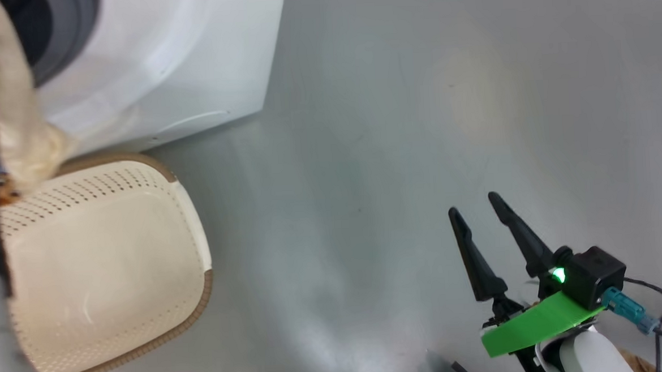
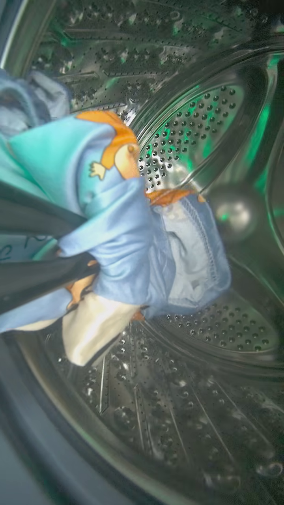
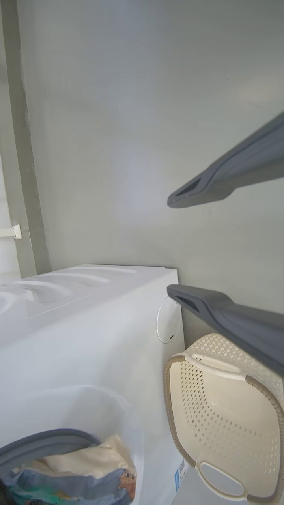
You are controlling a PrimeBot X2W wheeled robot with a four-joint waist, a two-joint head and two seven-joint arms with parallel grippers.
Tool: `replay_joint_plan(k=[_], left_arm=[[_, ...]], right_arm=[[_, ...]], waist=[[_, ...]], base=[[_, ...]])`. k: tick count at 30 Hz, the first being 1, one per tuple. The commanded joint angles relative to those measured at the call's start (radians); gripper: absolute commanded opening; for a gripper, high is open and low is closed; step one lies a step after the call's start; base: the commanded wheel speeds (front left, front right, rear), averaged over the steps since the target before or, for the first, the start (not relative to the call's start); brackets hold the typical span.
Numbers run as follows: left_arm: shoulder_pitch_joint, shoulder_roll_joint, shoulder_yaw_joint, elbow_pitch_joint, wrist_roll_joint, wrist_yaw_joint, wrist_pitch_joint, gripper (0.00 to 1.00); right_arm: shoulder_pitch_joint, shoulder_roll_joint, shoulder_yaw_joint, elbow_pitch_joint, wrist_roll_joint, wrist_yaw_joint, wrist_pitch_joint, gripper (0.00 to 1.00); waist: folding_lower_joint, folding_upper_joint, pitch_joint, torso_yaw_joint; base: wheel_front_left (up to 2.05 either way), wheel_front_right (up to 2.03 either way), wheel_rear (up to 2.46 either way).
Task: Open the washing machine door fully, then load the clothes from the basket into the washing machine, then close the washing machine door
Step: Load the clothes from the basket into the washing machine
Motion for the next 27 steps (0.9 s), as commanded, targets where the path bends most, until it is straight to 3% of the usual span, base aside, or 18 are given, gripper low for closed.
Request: replay_joint_plan(k=[1, 9, 16, 20, 27], left_arm=[[-0.045, 0.059, 0.016, 0.01, 0.011, 0.011, -0.006, 0.0], [-0.21, 0.116, -0.008, 0.166, 0.049, 0.031, -0.006, 0.0], [-0.282, 0.144, -0.044, 0.215, 0.077, 0.022, -0.006, 0.0], [-0.327, 0.144, -0.03, 0.178, 0.057, 0.02, -0.006, 0.0], [-0.334, 0.129, 0.01, -0.004, 0.045, 0.067, -0.006, 0.0]], right_arm=[[0.027, -0.006, 0.029, -0.019, 0.007, 0.006, -0.005, 1.0], [0.042, -0.016, 0.042, -0.029, 0.009, 0.006, -0.005, 1.0], [0.042, -0.018, 0.064, -0.036, 0.014, 0.006, -0.005, 1.0], [0.04, -0.019, 0.067, -0.043, 0.017, 0.006, -0.005, 1.0], [0.031, -0.016, 0.06, -0.053, 0.02, 0.006, -0.005, 1.0]], waist=[[0.0, 0.0, 0.029, -0.016], [0.0, 0.0, 0.085, -0.031], [0.0, 0.0, 0.112, -0.031], [0.0, 0.0, 0.129, -0.03], [0.0, 0.0, 0.155, -0.032]], base=[[0.0, 0.0, 0.0], [0.0, 0.0, 0.0], [0.0, 0.0, 0.0], [0.0, 0.0, 0.0], [0.0, 0.0, 0.0]])
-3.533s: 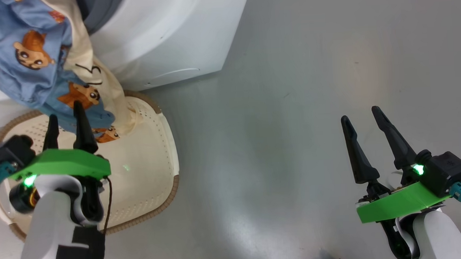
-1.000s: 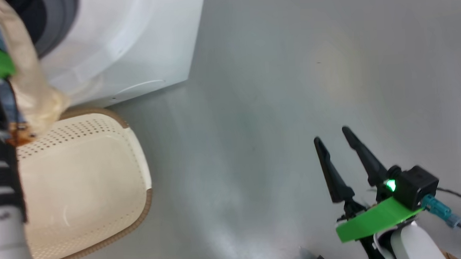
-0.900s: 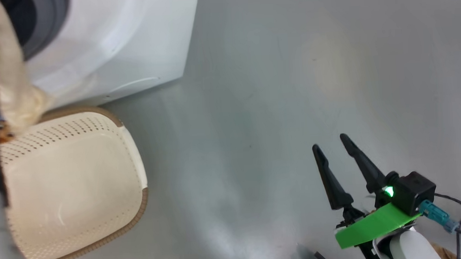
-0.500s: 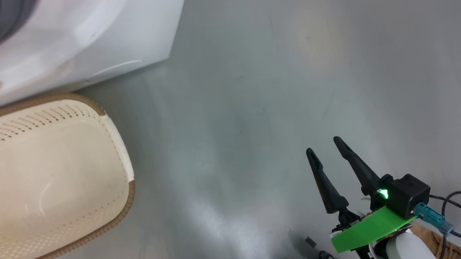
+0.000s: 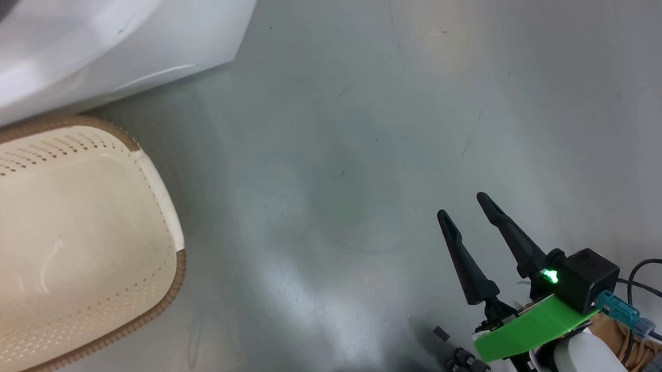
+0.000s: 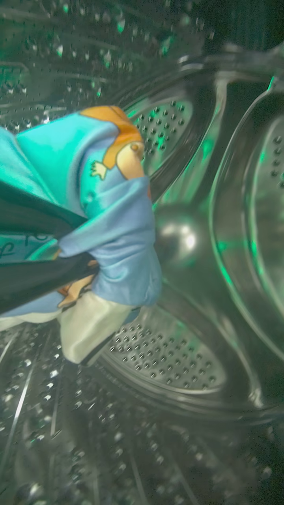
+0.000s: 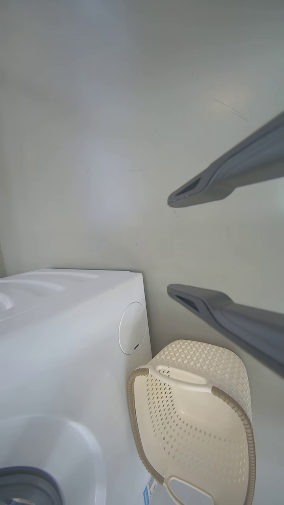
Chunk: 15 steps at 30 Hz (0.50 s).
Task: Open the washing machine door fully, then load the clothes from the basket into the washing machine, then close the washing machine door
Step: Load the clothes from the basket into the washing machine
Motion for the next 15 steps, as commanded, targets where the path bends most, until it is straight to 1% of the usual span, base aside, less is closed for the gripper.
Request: replay_joint_plan(k=[1, 4, 10, 14, 15], left_arm=[[0.002, 0.034, 0.011, -0.065, 0.0, 0.013, -0.006, 0.0], [0.019, 0.02, 0.023, -0.11, 0.004, 0.031, -0.006, 0.0], [0.043, 0.011, 0.009, 0.004, 0.014, 0.025, -0.006, 0.0], [0.03, 0.011, 0.0, 0.045, 0.023, 0.033, -0.006, 0.0], [0.029, 0.01, -0.001, 0.049, 0.025, 0.037, -0.006, 0.17]], right_arm=[[0.022, -0.01, 0.019, -0.021, 0.013, 0.006, -0.005, 1.0], [0.018, -0.008, 0.016, -0.021, 0.013, 0.006, -0.005, 1.0], [0.017, -0.004, 0.02, -0.015, 0.01, 0.006, -0.005, 1.0], [0.013, -0.003, 0.022, -0.013, 0.01, 0.006, -0.005, 1.0], [0.012, -0.003, 0.021, -0.013, 0.01, 0.006, -0.005, 1.0]], waist=[[-0.0001, 0.0, 0.009, 0.001], [-0.0001, 0.0, 0.015, 0.005], [-0.0001, 0.0, 0.009, 0.013], [-0.0001, 0.0, 0.007, 0.017], [-0.0001, 0.0, 0.005, 0.019]], base=[[0.0, 0.0, 0.0], [0.0, 0.0, 0.0], [0.0, 0.0, 0.0], [0.0, 0.0, 0.0], [0.0, 0.0, 0.0]])
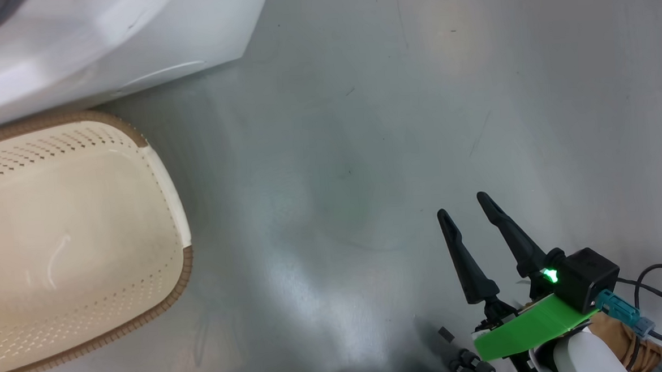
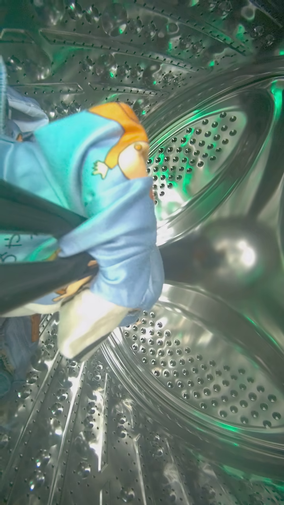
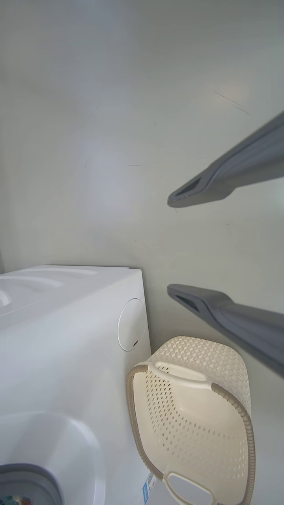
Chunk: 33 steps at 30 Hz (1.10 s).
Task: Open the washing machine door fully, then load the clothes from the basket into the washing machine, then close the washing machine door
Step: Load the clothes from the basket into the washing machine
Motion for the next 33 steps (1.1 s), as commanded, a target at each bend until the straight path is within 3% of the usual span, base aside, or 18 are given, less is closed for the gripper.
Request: replay_joint_plan(k=[1, 2, 3, 4, 5, 23, 33], left_arm=[[-0.003, 0.042, -0.006, -0.016, 0.019, 0.015, -0.005, 0.33], [-0.002, 0.042, -0.01, -0.01, 0.024, 0.021, -0.005, 0.44], [0.001, 0.041, -0.014, -0.002, 0.03, 0.029, -0.005, 0.76], [0.003, 0.04, -0.015, 0.009, 0.033, 0.037, -0.005, 0.94], [0.004, 0.038, -0.016, 0.017, 0.034, 0.045, -0.005, 1.0], [0.05, -0.014, -0.035, 0.163, 0.024, 0.11, -0.005, 1.0], [0.156, -0.048, -0.029, 0.146, -0.008, 0.085, -0.005, 1.0]], right_arm=[[0.014, -0.006, 0.023, -0.013, 0.01, 0.006, -0.005, 1.0], [0.014, -0.007, 0.023, -0.011, 0.011, 0.006, -0.005, 1.0], [0.015, -0.007, 0.023, -0.009, 0.011, 0.006, -0.005, 1.0], [0.015, -0.008, 0.023, -0.007, 0.011, 0.006, -0.005, 1.0], [0.015, -0.008, 0.023, -0.006, 0.011, 0.006, -0.005, 1.0], [0.014, -0.021, 0.018, 0.016, 0.011, 0.006, -0.005, 1.0], [0.015, -0.031, 0.011, 0.024, 0.007, 0.006, -0.005, 1.0]], waist=[[0.0, -0.0001, -0.004, 0.004], [0.0, -0.0001, -0.007, 0.006], [0.0, -0.0001, -0.012, 0.008], [0.0, -0.0001, -0.016, 0.01], [0.0, -0.0001, -0.019, 0.012], [0.0, -0.0001, -0.105, 0.066], [0.0, -0.0001, -0.17, 0.103]], base=[[0.0, 0.0, 0.0], [0.0, 0.0, 0.0], [0.0, 0.0, 0.0], [0.0, 0.0, 0.0], [0.0, 0.0, 0.0], [0.0, 0.0, 0.0], [0.0, 0.0, 0.0]])
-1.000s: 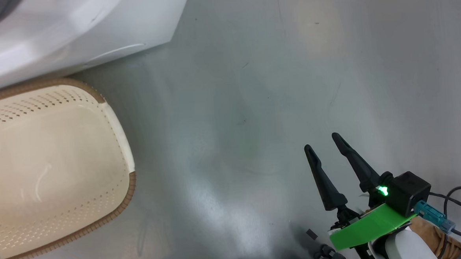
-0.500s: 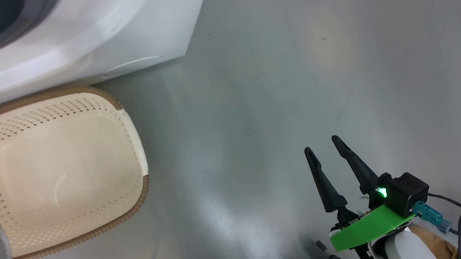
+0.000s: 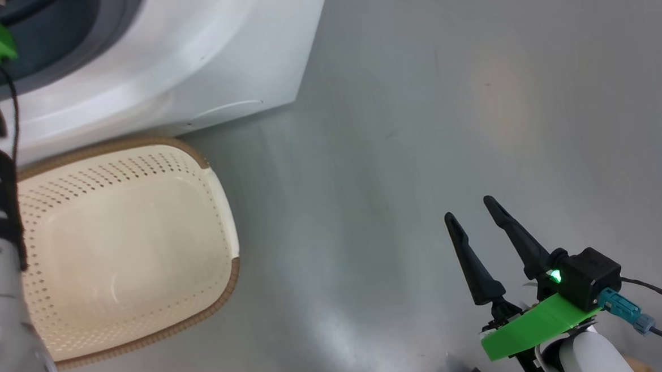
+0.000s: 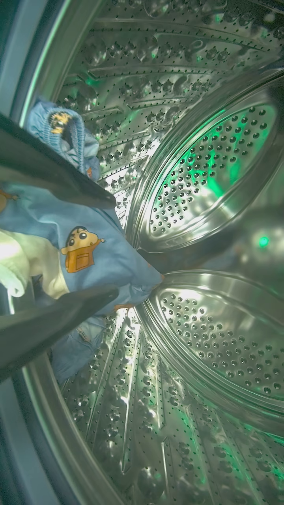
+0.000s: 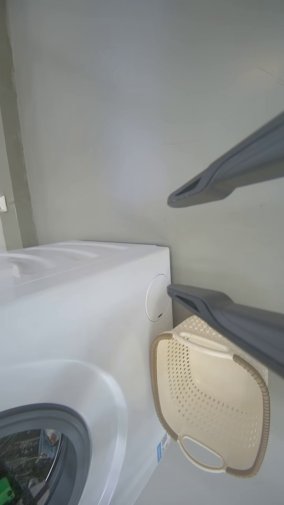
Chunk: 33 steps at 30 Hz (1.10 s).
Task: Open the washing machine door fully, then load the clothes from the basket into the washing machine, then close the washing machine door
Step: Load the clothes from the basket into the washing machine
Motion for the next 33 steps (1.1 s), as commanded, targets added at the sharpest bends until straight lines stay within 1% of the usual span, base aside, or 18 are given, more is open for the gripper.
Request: replay_joint_plan(k=[1, 11, 16, 18, 22, 25, 28, 33], left_arm=[[0.033, 0.035, 0.005, -0.029, -0.004, -0.004, -0.005, 1.0], [0.157, 0.002, 0.001, -0.053, -0.018, -0.036, -0.005, 1.0], [0.22, -0.022, 0.005, -0.09, -0.026, -0.042, -0.005, 1.0], [0.246, -0.031, -0.001, -0.101, -0.026, -0.054, -0.005, 1.0], [0.278, -0.042, 0.002, -0.13, -0.031, -0.06, -0.005, 1.0], [0.316, -0.057, -0.001, -0.174, -0.034, -0.072, -0.005, 1.0], [0.365, -0.073, -0.005, -0.22, -0.048, -0.101, -0.005, 1.0], [0.45, -0.09, -0.011, -0.298, -0.048, -0.108, -0.005, 1.0]], right_arm=[[0.022, -0.008, 0.02, -0.014, 0.007, 0.006, -0.005, 1.0], [0.021, -0.012, 0.015, -0.006, 0.006, 0.006, -0.005, 1.0], [0.017, -0.013, 0.011, -0.002, 0.006, 0.006, -0.005, 1.0], [0.018, -0.013, 0.011, -0.001, 0.007, 0.006, -0.005, 1.0], [0.017, -0.014, 0.01, 0.001, 0.007, 0.006, -0.005, 1.0], [0.012, -0.013, 0.005, 0.0, 0.008, 0.006, -0.005, 1.0], [0.007, -0.013, -0.001, -0.001, 0.008, 0.006, -0.005, 1.0], [0.0, -0.013, -0.02, -0.01, 0.005, 0.006, -0.005, 1.0]], waist=[[0.0, -0.0001, -0.025, 0.016], [0.0, -0.0001, -0.089, 0.05], [0.0, -0.0001, -0.116, 0.067], [0.0, -0.0001, -0.124, 0.073], [0.0, -0.0001, -0.131, 0.082], [0.0, -0.0001, -0.131, 0.091], [0.0, -0.0001, -0.13, 0.099], [0.0, -0.0001, -0.124, 0.114]], base=[[0.0, 0.0, 0.0], [0.0, 0.0, 0.0], [0.0, 0.0, 0.0], [0.0, 0.0, 0.0], [0.0, 0.0, 0.0], [0.0, 0.0, 0.0], [0.0, 0.0, 0.0], [0.0, 0.0, 0.0]])
